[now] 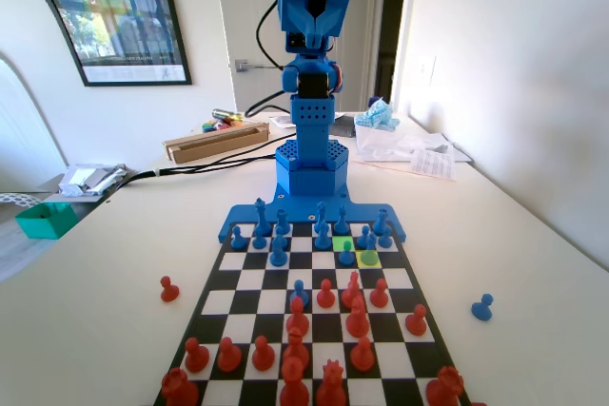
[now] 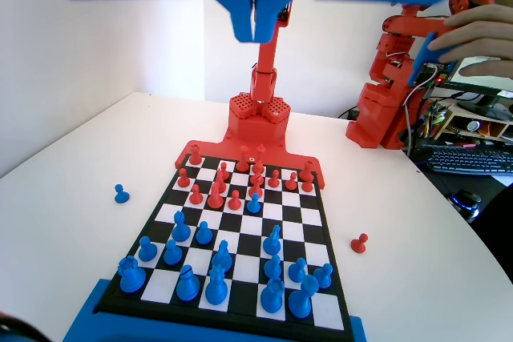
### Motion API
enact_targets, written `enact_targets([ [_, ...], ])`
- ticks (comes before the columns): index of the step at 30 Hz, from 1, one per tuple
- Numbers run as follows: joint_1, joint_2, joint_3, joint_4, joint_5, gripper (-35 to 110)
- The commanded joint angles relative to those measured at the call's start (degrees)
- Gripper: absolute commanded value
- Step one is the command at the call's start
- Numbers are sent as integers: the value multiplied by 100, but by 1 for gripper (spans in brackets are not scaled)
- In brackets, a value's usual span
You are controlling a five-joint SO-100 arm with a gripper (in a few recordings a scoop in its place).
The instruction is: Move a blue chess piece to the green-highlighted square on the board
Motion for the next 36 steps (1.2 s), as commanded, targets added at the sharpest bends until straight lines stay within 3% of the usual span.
enact_targets([
  [1,-9,18,-105,-26,-79,6],
  [12,-9,18,-105,-26,-79,10],
  [36,97,18,-105,-26,-70,1],
])
